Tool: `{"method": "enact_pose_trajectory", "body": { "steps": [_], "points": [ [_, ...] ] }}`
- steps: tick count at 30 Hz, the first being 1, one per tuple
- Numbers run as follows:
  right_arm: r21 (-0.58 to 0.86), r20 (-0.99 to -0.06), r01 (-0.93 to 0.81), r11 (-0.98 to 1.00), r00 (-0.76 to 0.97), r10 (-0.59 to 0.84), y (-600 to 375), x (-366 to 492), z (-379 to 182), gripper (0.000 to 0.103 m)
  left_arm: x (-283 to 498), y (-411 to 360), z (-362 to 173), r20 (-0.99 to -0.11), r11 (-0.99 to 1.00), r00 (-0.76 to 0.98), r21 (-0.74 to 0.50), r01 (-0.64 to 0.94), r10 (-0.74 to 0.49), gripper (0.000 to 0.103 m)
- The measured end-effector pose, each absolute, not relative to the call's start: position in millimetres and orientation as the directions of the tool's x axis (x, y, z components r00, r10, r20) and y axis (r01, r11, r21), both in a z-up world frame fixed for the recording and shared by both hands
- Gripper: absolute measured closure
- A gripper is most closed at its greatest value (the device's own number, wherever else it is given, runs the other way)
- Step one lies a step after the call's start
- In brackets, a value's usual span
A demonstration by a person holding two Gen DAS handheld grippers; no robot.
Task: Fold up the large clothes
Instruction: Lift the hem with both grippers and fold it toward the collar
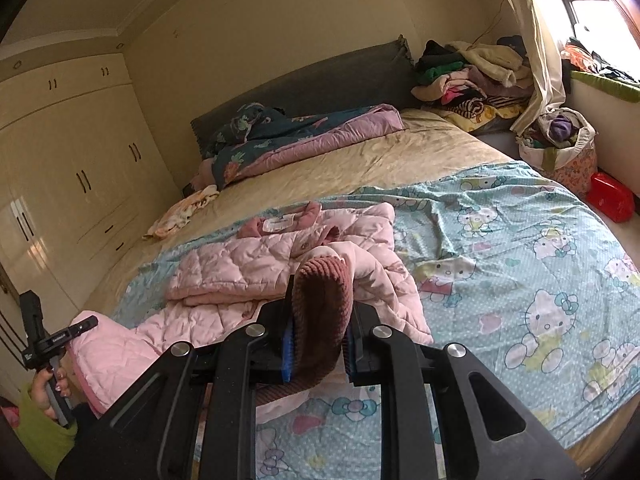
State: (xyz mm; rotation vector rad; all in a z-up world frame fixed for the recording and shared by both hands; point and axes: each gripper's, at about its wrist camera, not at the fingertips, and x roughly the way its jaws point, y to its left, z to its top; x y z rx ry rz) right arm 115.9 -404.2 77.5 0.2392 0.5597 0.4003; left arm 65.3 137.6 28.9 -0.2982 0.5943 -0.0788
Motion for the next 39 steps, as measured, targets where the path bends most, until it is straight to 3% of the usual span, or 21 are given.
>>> {"method": "enact_pose_trajectory", "body": {
  "steps": [22, 39],
  "points": [
    [0.313, -0.380, -0.268, 0.911, 0.844, 0.379, -400.0, 149.8, 127.3, 0.086, 105.5, 153.5, 89.5, -0.410, 0.944, 0.902, -0.330, -0.006, -0.137, 0.090],
    [0.332, -0.372, -0.215, 0.918, 0.865, 0.337, -394.5, 189.9, 158.0, 0.086, 141.2, 163.6, 122.5, -0.374, 0.935, 0.919, -0.354, -0.016, -0.125, 0.090]
  ]
}}
